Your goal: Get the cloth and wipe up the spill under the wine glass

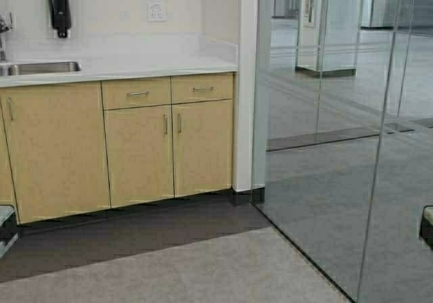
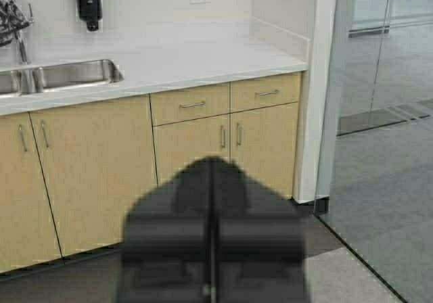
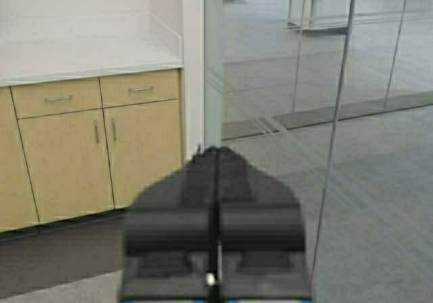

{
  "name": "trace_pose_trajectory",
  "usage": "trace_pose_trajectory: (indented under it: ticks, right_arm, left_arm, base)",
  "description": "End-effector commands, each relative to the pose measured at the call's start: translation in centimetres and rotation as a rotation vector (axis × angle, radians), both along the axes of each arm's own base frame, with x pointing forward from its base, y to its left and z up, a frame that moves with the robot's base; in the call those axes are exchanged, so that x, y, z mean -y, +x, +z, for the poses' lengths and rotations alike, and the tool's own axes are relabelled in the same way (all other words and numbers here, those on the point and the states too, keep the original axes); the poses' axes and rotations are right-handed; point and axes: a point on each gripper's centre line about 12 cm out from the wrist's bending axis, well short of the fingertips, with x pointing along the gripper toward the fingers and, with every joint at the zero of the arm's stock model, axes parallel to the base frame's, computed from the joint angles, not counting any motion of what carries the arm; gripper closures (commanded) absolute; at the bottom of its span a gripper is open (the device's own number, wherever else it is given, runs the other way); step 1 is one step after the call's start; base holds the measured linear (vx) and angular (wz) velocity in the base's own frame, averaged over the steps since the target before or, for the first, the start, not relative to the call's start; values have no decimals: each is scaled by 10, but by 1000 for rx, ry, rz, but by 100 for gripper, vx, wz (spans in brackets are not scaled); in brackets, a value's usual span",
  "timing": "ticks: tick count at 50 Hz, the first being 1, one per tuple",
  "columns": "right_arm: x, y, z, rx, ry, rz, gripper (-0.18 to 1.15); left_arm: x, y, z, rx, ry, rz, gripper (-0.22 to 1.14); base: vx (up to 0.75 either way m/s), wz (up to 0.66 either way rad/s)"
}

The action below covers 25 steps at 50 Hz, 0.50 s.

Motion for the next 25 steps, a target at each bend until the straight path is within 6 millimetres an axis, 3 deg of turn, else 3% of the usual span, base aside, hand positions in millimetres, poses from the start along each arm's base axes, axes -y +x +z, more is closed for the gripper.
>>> trace_pose_trajectory:
  ticks: [1, 25]
  right_arm:
    - [-2, 1, -2, -9, 4, 10, 95]
    - [-2, 2, 3, 5, -5, 11, 92]
  left_arm:
    - [2, -7, 2, 26, -11, -12, 93]
    - [2, -6, 5, 43, -14, -15, 89]
  base:
    - [0, 0]
    - [1, 0]
